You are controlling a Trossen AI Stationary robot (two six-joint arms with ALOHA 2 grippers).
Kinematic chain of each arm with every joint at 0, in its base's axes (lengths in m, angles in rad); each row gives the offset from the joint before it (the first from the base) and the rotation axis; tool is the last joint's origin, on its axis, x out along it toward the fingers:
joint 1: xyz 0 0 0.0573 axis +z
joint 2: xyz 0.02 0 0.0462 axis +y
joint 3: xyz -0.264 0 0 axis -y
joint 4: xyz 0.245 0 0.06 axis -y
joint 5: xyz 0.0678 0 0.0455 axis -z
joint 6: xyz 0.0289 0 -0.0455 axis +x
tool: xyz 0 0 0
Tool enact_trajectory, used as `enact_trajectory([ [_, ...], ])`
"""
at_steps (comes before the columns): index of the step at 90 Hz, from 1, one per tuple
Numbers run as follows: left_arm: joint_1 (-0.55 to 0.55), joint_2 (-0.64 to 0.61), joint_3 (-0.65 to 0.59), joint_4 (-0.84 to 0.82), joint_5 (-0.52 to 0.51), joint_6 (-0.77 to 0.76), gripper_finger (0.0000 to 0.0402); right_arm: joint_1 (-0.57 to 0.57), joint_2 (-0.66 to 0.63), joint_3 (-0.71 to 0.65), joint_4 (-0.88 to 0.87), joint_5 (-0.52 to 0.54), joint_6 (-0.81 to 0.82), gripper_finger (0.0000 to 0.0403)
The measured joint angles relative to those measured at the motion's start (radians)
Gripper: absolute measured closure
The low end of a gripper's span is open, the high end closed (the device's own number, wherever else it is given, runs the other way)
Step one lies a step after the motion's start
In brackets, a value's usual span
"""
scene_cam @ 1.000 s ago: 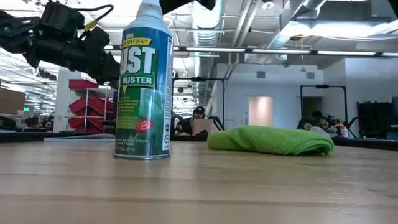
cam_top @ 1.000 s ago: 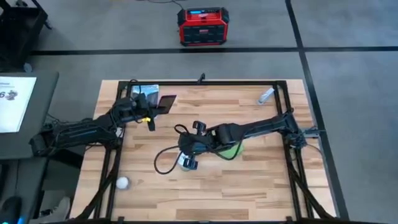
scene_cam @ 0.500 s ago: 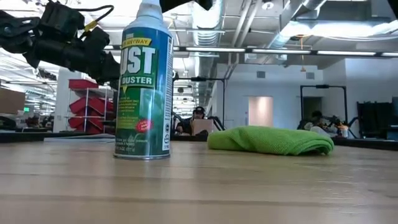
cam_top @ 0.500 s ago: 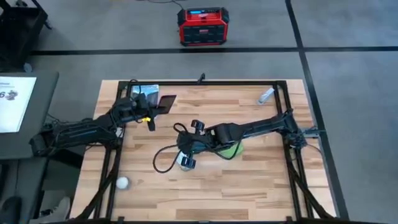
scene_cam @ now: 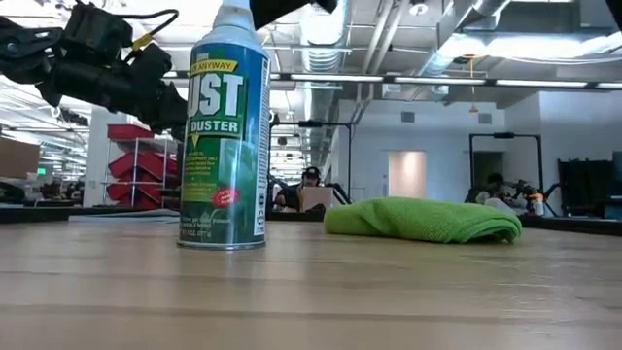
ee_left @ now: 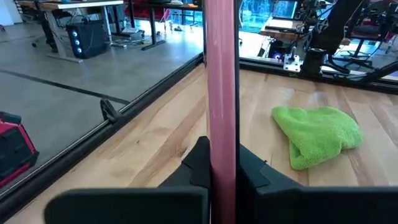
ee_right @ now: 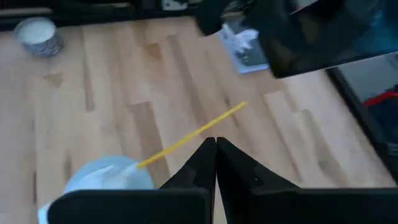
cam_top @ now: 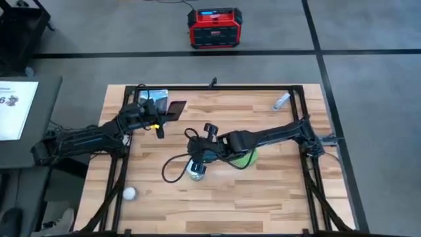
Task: Apply microfiber cloth
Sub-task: Wipe the front of the black cellphone with the green microfiber cloth
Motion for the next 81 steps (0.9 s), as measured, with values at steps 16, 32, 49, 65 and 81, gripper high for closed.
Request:
enact_trajectory([
  [16, 0.0, 0.0, 0.0, -0.001, 0.0, 0.002, 0.0401, -0.009, 0.003, -0.001, -0.198, 0.12, 0.123, 0.0403],
  [32, 0.0, 0.0, 0.0, -0.005, 0.0, 0.004, 0.0401, -0.006, 0.003, -0.002, -0.353, 0.205, 0.255, 0.0403],
  [49, 0.0, 0.0, -0.001, -0.021, 0.0, 0.016, 0.0401, 0.057, -0.023, -0.002, -0.19, 0.248, 0.184, 0.0403],
  [65, 0.0, 0.0, -0.001, -0.023, 0.0, 0.0, 0.0401, 0.107, -0.06, 0.0, 0.045, 0.215, 0.034, 0.0403],
  [81, 0.0, 0.0, -0.001, -0.05, 0.0, 0.005, 0.0398, 0.213, -0.058, 0.0, 0.106, 0.197, 0.069, 0.0403],
])
